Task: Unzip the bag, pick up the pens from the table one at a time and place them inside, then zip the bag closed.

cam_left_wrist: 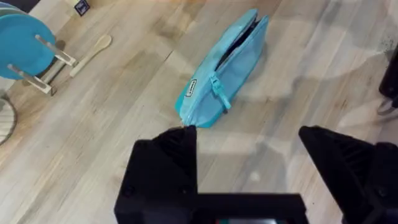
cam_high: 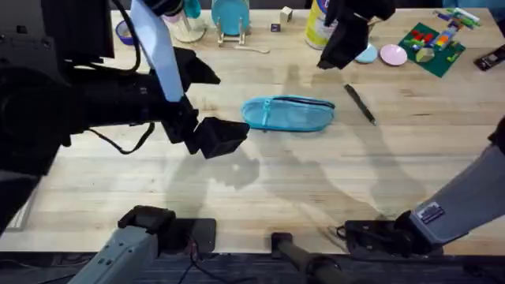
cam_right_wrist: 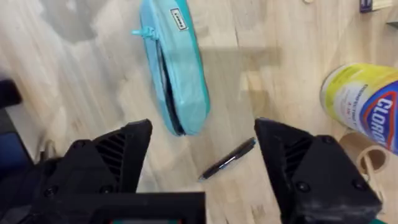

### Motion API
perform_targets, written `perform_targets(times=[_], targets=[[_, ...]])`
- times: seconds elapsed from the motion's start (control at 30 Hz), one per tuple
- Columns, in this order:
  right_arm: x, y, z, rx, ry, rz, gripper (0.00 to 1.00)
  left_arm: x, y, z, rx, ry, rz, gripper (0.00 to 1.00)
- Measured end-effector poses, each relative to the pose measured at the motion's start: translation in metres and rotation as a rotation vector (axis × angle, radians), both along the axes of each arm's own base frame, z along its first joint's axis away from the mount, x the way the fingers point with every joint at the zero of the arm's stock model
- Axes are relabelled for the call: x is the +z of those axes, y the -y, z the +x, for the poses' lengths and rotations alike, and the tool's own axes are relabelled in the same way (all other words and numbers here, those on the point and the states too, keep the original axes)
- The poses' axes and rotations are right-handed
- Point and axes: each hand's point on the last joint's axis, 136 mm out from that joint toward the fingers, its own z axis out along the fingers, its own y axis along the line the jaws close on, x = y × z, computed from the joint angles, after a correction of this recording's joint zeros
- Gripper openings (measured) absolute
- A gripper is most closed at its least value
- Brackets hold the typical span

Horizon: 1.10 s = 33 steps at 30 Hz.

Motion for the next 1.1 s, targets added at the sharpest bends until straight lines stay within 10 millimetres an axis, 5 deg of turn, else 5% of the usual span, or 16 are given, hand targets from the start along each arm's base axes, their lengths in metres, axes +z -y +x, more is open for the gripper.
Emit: perform_targets(times=[0.13, 0.23, 0.43, 0.5, 1.1], targets=[[0.000, 0.000, -0.003, -0.012, -0.013, -0.002, 0.991, 0.000, 0.000, 0.000, 0.000, 0.000, 0.000, 0.993], [0.000, 0.000, -0.002, -0.017, -0.013, -0.002, 0.828, 0.000, 0.000, 0.000, 0.000, 0.000, 0.000, 0.992], [-0.001, 0.000, -0.002, -0.027, -0.016, -0.002, 0.186, 0.000, 0.000, 0.000, 0.000, 0.000, 0.000, 0.993], [-0.001, 0.000, -0.002, -0.030, -0.018, -0.002, 0.046, 0.000, 0.000, 0.000, 0.000, 0.000, 0.000, 0.993], [-0.001, -0.007, -0.013, -0.010, -0.054, 0.015, 0.030, 0.000, 0.000, 0.000, 0.002, -0.002, -0.001, 0.993]])
